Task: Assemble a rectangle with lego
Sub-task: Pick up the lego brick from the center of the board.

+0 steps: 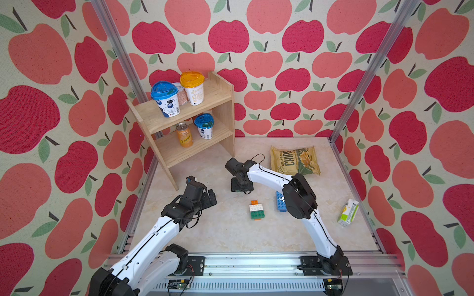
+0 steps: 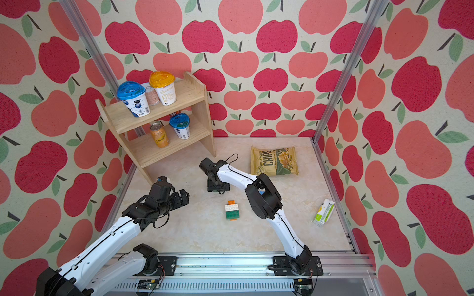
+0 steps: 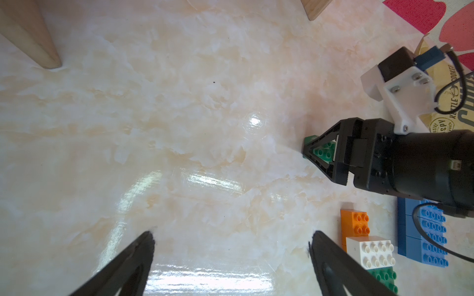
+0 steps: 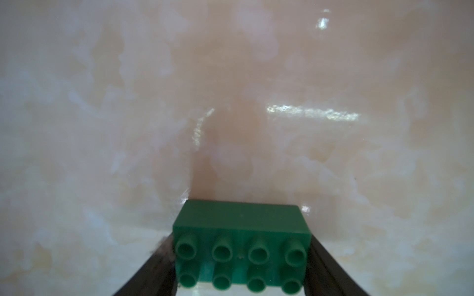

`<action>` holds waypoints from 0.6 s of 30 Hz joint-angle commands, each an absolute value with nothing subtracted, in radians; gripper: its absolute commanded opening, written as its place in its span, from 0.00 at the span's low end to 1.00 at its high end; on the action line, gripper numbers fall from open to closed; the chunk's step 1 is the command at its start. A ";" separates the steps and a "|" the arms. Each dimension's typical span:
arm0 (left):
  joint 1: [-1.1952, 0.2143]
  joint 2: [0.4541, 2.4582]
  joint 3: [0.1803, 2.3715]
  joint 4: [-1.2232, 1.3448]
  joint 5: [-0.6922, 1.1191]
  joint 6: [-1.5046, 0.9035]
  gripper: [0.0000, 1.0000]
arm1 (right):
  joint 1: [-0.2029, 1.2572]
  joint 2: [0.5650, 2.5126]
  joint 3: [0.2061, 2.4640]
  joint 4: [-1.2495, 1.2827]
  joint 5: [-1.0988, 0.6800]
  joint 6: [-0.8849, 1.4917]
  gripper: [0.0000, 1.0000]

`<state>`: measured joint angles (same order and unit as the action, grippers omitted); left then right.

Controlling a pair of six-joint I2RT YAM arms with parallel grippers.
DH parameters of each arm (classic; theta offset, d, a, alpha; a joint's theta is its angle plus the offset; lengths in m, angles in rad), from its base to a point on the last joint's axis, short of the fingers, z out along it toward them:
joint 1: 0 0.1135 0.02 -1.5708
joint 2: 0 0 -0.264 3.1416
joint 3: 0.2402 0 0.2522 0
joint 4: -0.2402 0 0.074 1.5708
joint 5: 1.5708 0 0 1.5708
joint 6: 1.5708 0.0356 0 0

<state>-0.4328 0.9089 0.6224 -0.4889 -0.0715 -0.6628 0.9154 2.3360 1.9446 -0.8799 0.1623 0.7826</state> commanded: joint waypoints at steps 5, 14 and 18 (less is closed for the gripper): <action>-0.428 0.923 0.629 -0.481 -0.080 -0.657 0.98 | 0.914 2.324 1.959 -0.885 0.153 0.779 0.78; -0.428 0.922 0.629 -0.484 -0.080 -0.657 0.97 | 0.919 2.297 1.952 -0.877 0.158 0.777 0.56; -0.428 0.924 0.629 -0.478 -0.075 -0.656 0.97 | 0.924 2.262 1.929 -0.876 0.171 0.773 0.45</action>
<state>-0.4328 0.9184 0.6224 -0.4820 -0.0715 -0.6628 0.9161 2.3283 1.9427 -0.8783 0.1627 0.7792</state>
